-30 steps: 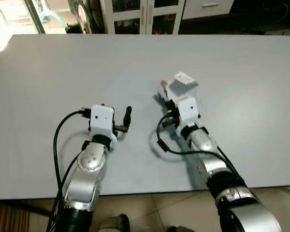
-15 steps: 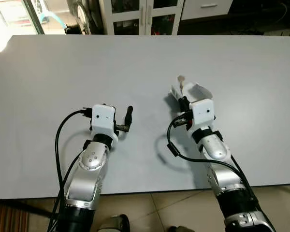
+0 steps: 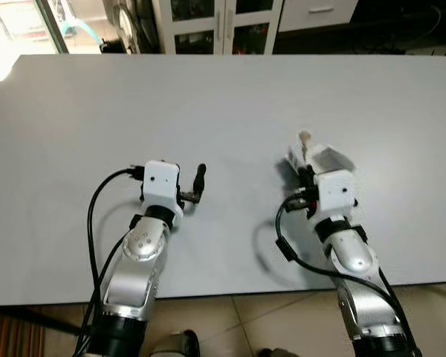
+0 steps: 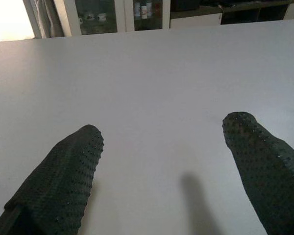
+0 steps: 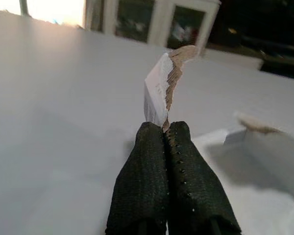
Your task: Picking trash to rubbish bin
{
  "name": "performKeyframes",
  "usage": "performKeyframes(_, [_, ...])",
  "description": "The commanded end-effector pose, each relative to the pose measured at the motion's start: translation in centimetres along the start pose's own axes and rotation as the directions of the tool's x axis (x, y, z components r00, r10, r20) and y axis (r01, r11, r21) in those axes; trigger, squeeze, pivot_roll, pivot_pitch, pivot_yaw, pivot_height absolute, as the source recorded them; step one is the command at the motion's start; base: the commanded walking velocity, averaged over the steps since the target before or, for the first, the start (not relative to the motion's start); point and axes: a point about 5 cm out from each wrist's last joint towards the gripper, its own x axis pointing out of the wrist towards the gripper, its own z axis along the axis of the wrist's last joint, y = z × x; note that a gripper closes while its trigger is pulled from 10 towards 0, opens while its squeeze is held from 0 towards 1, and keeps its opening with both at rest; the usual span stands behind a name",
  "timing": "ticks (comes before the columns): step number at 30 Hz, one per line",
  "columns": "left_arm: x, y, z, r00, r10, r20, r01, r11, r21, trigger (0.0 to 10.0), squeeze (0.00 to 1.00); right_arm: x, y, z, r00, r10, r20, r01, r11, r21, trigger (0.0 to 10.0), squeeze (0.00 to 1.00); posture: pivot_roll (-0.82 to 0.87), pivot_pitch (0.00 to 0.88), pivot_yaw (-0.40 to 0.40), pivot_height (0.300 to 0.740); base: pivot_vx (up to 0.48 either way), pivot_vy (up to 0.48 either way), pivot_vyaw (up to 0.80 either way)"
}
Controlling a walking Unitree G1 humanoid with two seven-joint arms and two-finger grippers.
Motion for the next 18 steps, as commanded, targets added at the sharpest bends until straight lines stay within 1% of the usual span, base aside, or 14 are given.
performKeyframes(1, [0.1,-0.4,-0.2,1.0,-0.021,-0.007,0.021,1.0,0.002,10.0,0.0,-0.6,-0.7,0.0,0.998,-0.053,-0.02,0.052,0.999,-0.012,10.0,0.18,-0.01,0.118,0.008,0.74,0.0,0.0,0.0])
performKeyframes(2, [0.1,-0.4,-0.2,1.0,-0.021,-0.007,0.021,1.0,0.002,10.0,0.0,-0.6,-0.7,0.0,0.998,-0.053,-0.02,0.052,0.999,-0.012,10.0,0.18,-0.01,0.118,0.008,0.74,0.0,0.0,0.0])
performKeyframes(3, [0.1,-0.4,-0.2,1.0,-0.023,-0.008,0.023,1.0,0.002,10.0,0.0,-1.0,-0.8,-0.1,0.997,-0.066,-0.036,0.065,0.998,-0.011,10.0,1.0,-0.01,0.117,0.009,0.74,0.0,0.0,0.0])
performKeyframes(5, [0.2,-0.5,-0.2,1.0,-0.027,-0.009,0.027,1.0,0.002,10.0,0.0,-1.4,-0.8,-0.3,0.996,-0.074,-0.053,0.074,0.997,0.001,10.0,1.0,-0.01,0.118,0.011,0.74,0.0,0.0,0.0])
performKeyframes(8, [0.3,-0.5,-0.3,0.999,-0.032,-0.011,0.032,0.999,0.002,10.0,0.0,-1.6,-0.7,-0.3,0.995,-0.073,-0.061,0.074,0.997,0.008,10.0,1.0,-0.01,0.118,0.012,0.74,0.0,0.0,0.0])
performKeyframes(18, [0.4,-0.6,-0.3,0.999,-0.038,-0.011,0.038,0.999,0.005,10.0,0.0,-1.4,-0.7,0.5,0.994,-0.092,-0.059,0.091,0.996,-0.004,10.0,1.0,-0.01,0.115,0.013,0.74,0.0,0.0,0.0])
